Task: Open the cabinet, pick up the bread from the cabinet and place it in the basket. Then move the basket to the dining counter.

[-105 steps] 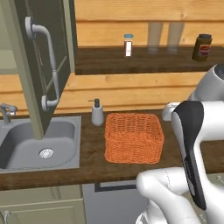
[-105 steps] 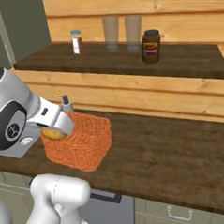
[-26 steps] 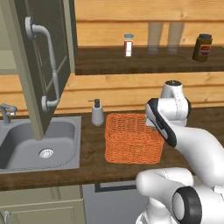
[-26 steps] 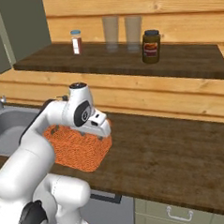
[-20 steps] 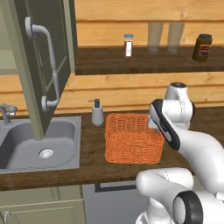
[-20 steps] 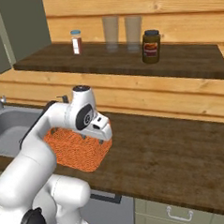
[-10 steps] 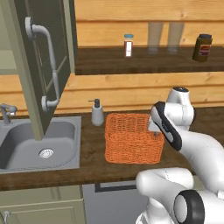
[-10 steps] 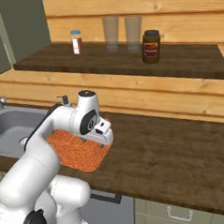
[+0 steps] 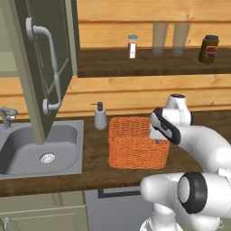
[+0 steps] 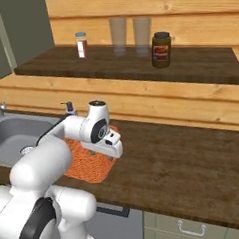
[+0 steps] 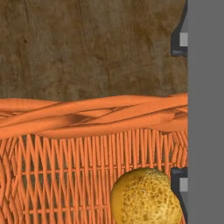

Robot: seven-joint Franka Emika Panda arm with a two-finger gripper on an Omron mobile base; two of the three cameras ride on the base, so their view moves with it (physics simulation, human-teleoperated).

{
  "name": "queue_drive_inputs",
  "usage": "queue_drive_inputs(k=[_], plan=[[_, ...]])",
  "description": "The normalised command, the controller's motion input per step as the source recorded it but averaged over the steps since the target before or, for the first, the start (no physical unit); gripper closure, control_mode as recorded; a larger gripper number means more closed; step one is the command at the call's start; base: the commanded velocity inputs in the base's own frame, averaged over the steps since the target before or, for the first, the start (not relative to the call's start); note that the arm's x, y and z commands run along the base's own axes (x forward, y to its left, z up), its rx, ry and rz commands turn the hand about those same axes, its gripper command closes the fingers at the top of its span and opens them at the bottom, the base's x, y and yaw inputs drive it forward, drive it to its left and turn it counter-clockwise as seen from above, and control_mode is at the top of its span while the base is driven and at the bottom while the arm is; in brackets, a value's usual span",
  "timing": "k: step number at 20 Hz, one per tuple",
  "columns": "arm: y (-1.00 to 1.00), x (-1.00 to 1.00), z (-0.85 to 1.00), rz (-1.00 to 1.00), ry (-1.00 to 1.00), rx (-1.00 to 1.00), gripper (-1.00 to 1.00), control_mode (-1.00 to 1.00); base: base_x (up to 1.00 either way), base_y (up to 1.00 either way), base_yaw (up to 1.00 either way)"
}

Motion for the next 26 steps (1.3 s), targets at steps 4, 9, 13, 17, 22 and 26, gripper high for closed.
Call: queue_drive_inputs(k=[4,9,13,17,22,26], plan=[[0.12,0.06,-0.4,0.0,0.09,0.0,-1.0,-1.0,0.0,0.0,0.0],[0.2,0.0,-0.3,0.0,0.02,0.0,1.0,-1.0,0.0,0.0,0.0],[0.26,-0.03,-0.37,0.0,0.02,0.0,1.0,-1.0,0.0,0.0,0.0],[0.23,-0.25,-0.17,0.0,0.0,0.0,1.0,-1.0,0.0,0.0,0.0],[0.06,-0.51,0.02,-0.06,-0.02,0.05,1.0,-1.0,0.0,0.0,0.0],[0.0,-0.7,0.35,-0.12,-0.12,0.15,1.0,-1.0,0.0,0.0,0.0]])
